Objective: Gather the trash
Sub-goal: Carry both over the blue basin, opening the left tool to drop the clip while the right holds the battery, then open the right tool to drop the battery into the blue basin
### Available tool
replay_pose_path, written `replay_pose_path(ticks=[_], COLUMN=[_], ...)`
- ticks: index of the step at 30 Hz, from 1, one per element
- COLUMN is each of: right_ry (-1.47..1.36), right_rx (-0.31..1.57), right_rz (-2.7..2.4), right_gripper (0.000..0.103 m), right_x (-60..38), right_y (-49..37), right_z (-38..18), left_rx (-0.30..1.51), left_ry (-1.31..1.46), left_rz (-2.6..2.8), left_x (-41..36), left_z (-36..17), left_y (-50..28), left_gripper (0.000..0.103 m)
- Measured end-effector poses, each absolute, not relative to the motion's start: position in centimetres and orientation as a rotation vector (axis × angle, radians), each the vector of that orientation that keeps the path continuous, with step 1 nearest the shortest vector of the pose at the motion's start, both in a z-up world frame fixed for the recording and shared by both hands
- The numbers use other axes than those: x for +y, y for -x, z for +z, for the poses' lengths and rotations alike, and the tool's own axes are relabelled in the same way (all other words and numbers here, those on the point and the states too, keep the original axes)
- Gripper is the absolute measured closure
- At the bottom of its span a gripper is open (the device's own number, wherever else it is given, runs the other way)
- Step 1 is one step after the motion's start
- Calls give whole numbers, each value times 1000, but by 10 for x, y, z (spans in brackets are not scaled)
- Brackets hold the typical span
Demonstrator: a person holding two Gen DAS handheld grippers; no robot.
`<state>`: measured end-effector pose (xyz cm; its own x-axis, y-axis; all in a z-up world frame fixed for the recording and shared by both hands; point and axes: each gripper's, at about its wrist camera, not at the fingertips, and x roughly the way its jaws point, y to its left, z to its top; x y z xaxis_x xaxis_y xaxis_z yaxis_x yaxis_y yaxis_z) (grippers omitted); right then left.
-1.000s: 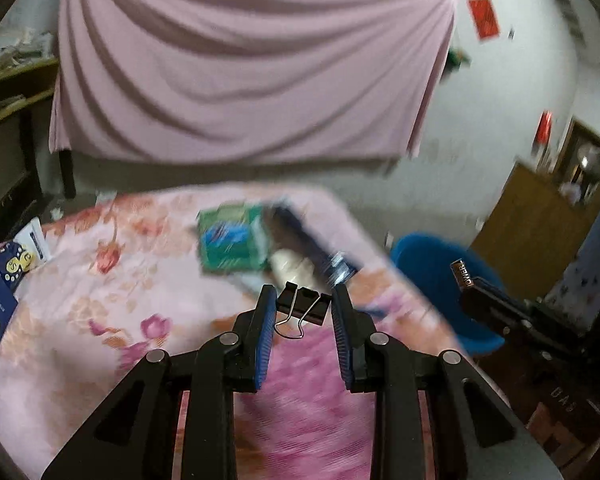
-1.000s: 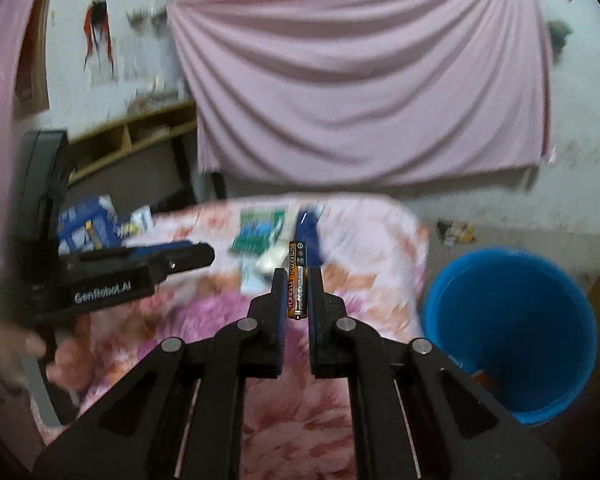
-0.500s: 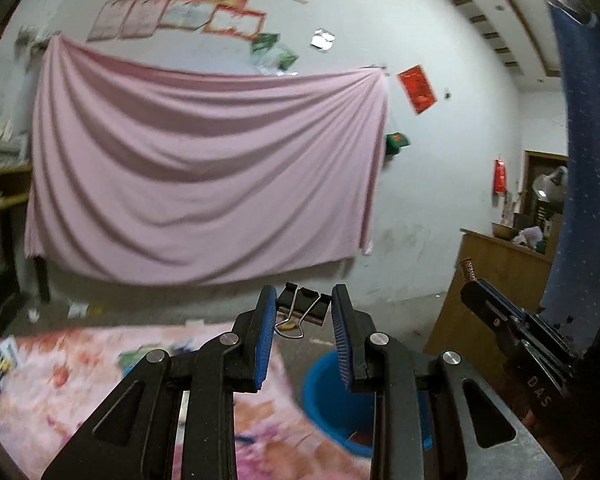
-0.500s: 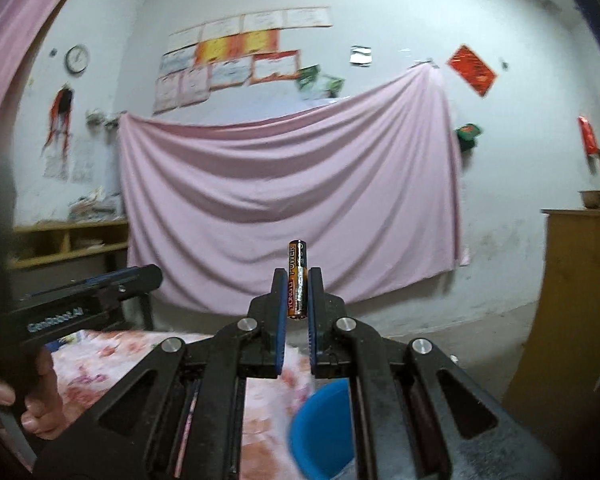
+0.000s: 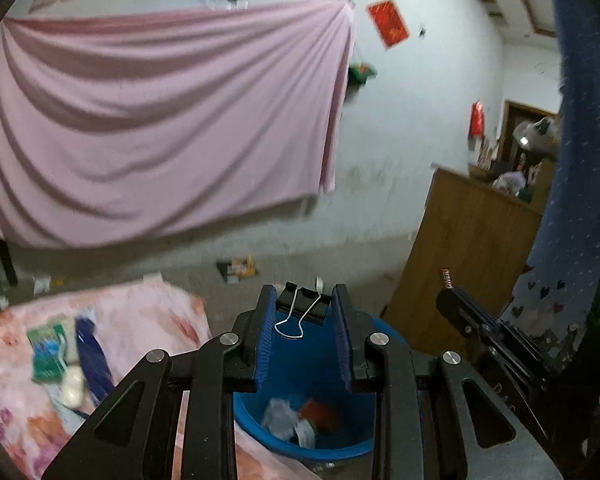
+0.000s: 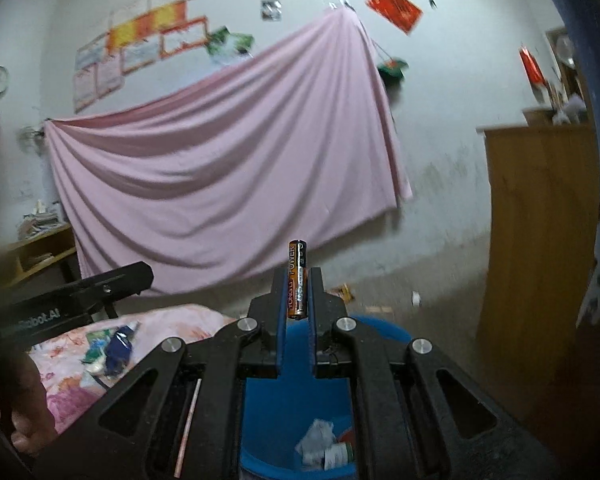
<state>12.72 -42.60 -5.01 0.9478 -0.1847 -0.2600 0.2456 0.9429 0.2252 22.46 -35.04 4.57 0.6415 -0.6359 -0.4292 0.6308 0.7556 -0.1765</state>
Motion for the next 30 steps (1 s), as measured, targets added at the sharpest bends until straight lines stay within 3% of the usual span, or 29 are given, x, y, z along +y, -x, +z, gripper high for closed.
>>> replay_pose_path(ticks=[9,16,20,28,30], right_ry=[-353,-368,-369,-360,-351], right_rx=[406,462,480,460,441], right_rz=[-228,-224,-224,-231,-233], right_gripper=[67,67,66,61,58], right_x=[-448,-454,-454,-451,-449], right_y=[-145,-150,-151,-151,-149], right_z=[-87,-95,-96,-92,-87], left_rx=[783,875,886,821,785], left_ry=[13,18,33,77,85], left_rz=[-726,-718,-698,-660,-640], left_x=[-383,-390,-386,-355,-344], left_z=[7,-4,-4,3,8], left_y=[-260,-272,-277,-270,-266], left_gripper=[79,78,58,56,48])
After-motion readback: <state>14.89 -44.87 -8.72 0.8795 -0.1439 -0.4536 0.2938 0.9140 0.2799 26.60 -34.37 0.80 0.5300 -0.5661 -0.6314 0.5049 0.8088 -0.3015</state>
